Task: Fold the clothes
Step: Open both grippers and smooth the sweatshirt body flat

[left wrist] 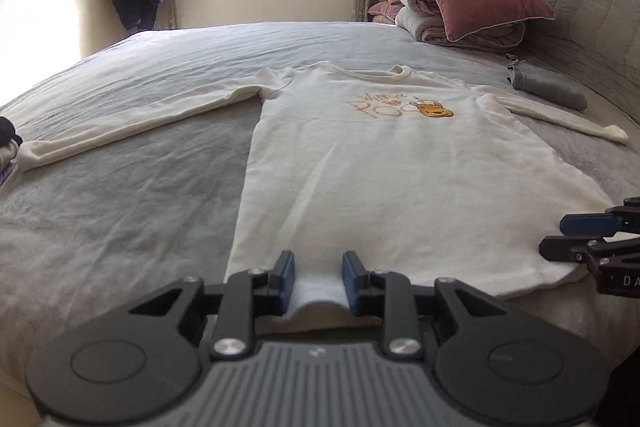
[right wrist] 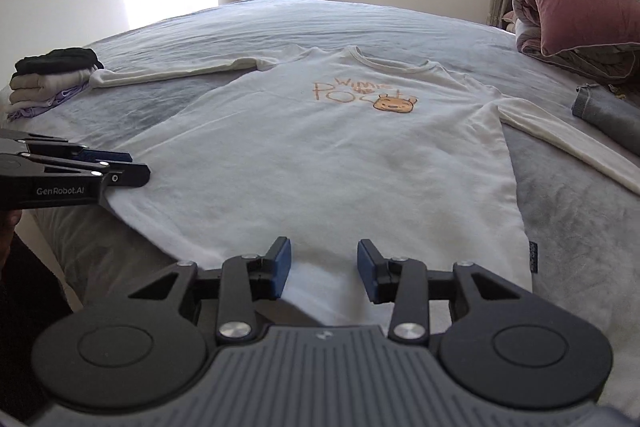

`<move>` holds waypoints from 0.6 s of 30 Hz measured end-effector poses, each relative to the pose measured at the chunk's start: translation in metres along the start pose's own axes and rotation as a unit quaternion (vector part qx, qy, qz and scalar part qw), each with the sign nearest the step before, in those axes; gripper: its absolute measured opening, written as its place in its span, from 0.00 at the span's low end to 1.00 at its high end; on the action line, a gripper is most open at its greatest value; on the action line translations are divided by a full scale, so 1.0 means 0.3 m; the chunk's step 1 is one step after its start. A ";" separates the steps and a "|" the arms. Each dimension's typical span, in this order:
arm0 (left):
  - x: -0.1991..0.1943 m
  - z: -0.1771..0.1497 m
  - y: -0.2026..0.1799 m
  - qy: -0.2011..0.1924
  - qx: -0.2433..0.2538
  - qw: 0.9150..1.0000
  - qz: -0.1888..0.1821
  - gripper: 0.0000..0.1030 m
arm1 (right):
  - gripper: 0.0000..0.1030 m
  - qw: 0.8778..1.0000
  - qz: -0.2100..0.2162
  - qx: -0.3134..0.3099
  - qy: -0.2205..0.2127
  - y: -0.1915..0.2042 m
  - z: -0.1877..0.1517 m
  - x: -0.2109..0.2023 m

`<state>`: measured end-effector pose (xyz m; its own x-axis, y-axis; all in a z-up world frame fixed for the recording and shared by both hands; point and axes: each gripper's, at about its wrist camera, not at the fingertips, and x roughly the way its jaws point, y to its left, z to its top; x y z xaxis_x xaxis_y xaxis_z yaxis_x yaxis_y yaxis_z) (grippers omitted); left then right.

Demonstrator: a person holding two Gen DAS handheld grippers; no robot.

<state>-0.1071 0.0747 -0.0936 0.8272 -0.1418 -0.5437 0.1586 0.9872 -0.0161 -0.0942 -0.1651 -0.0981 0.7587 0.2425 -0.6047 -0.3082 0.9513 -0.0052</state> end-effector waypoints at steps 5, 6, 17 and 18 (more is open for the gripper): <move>-0.085 -0.044 0.011 -0.010 0.041 0.999 0.005 0.27 | 0.41 0.996 -0.007 0.074 -0.050 -0.042 -0.126 -0.129; -0.096 -0.030 0.013 -0.010 0.040 0.999 0.000 0.31 | 0.41 0.996 -0.011 0.074 -0.050 -0.040 -0.124 -0.145; 0.109 0.284 -0.044 -0.065 0.008 0.998 -0.024 0.57 | 0.59 0.987 -0.072 0.064 -0.126 -0.107 0.185 0.006; 0.149 0.312 -0.048 -0.063 0.002 0.998 -0.029 0.59 | 0.59 0.986 -0.075 0.064 -0.131 -0.117 0.222 0.038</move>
<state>-0.0219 0.0473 -0.0392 0.8774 -0.2069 -0.4329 0.2104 0.9768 -0.0404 -0.0365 -0.1830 -0.0518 0.9176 0.1213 -0.3786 -0.1185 0.9925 0.0308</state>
